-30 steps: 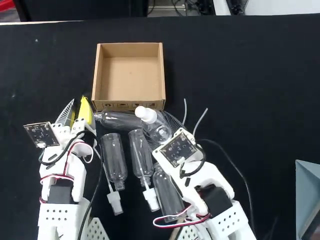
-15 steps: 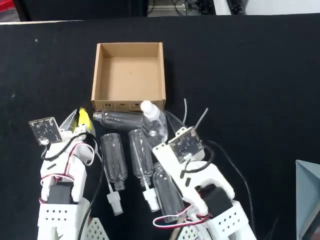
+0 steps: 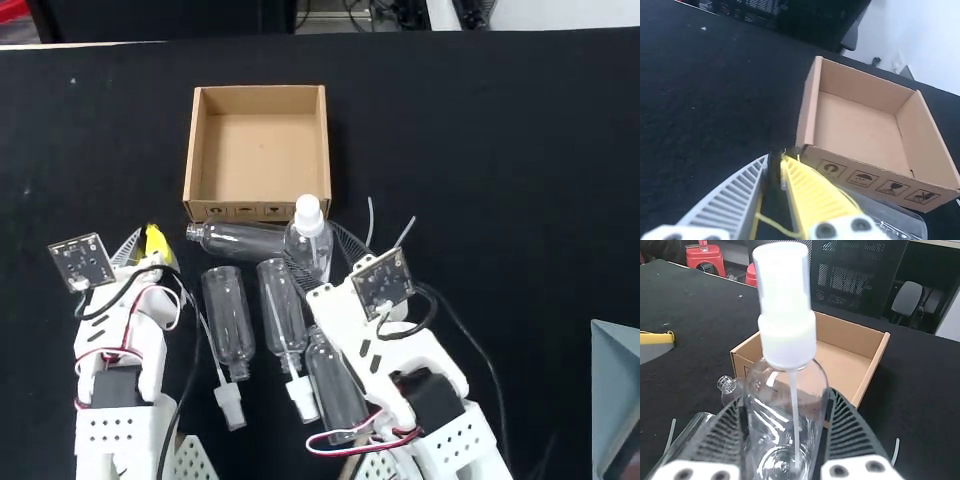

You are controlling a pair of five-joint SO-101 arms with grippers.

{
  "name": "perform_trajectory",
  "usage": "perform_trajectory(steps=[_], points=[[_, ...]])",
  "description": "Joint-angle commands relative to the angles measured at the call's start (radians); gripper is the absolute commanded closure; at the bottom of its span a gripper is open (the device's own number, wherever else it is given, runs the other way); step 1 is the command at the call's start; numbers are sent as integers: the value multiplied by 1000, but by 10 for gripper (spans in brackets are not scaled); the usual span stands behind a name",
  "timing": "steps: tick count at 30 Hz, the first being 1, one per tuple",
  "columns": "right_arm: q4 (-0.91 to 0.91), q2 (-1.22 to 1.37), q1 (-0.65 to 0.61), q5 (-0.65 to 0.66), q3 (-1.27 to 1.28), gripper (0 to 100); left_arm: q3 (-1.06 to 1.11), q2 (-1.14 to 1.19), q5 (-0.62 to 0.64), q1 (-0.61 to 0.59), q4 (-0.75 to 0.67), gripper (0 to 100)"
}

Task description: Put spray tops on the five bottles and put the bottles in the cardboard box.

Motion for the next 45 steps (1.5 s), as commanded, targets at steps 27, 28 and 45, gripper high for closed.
perform_trajectory(steps=[27,28,45], points=[[-34,186,31,-80,-429,986,24,-14,-12,-18,-2,964],[-34,229,31,-80,-461,986,24,-14,-12,-18,0,964],[-361,673,31,-80,-615,983,24,-14,-12,-18,2,964]])
